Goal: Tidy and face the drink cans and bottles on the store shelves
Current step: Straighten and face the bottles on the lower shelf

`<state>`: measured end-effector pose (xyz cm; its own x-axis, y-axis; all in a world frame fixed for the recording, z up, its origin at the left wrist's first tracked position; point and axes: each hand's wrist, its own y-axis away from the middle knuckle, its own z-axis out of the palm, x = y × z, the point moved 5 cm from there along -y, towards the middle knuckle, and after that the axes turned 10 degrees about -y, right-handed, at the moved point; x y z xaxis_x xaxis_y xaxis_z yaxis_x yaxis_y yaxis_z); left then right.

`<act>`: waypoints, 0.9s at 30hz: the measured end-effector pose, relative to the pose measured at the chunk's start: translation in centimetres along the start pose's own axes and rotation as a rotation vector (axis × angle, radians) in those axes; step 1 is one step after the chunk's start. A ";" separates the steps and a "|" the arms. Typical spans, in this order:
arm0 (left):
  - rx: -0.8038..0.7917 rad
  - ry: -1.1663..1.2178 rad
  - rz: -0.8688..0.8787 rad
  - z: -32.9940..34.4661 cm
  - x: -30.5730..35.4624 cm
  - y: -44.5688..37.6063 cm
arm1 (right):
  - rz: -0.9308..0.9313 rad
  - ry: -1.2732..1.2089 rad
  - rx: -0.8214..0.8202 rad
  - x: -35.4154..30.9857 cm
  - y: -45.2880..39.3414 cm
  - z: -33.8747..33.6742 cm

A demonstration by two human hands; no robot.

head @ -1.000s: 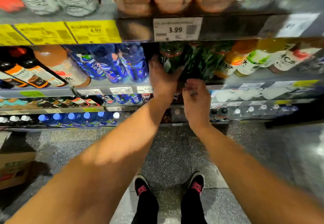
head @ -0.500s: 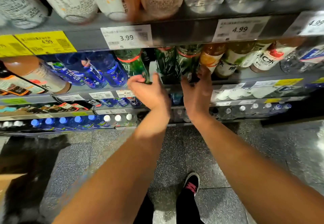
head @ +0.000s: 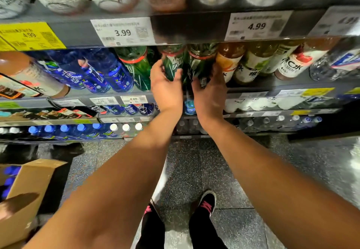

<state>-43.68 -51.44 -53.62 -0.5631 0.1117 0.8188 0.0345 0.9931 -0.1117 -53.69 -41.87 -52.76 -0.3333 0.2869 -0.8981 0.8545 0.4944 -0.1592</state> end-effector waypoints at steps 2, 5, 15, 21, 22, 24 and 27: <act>0.043 0.022 -0.024 -0.5 -0.2 0.9 | -0.007 0.002 -0.001 0.0 -0.2 0.0; 0.132 0.000 -0.062 -1.5 -0.8 1.7 | -0.030 0.001 -0.007 0.0 -0.4 0.3; 0.097 -0.112 -0.060 -2.0 -0.5 0.8 | 0.056 -0.035 -0.102 -0.3 -0.3 1.3; 0.136 0.051 -0.026 -2.6 -0.4 4.4 | 0.072 -0.070 -0.135 0.9 -0.1 -1.8; 0.080 0.089 0.008 -1.8 0.0 5.3 | 0.082 -0.084 -0.104 1.1 -0.1 -2.9; -0.075 0.145 0.112 0.3 1.3 7.0 | 0.068 -0.095 0.022 1.8 -0.5 -5.4; -0.226 0.192 0.210 3.4 3.3 8.9 | 0.082 -0.090 0.201 3.4 -1.7 -8.7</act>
<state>-48.04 -42.32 -53.78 -0.3598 0.2971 0.8845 0.3266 0.9281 -0.1789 -59.79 -34.60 -52.01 -0.2298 0.2404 -0.9431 0.9425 0.2967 -0.1540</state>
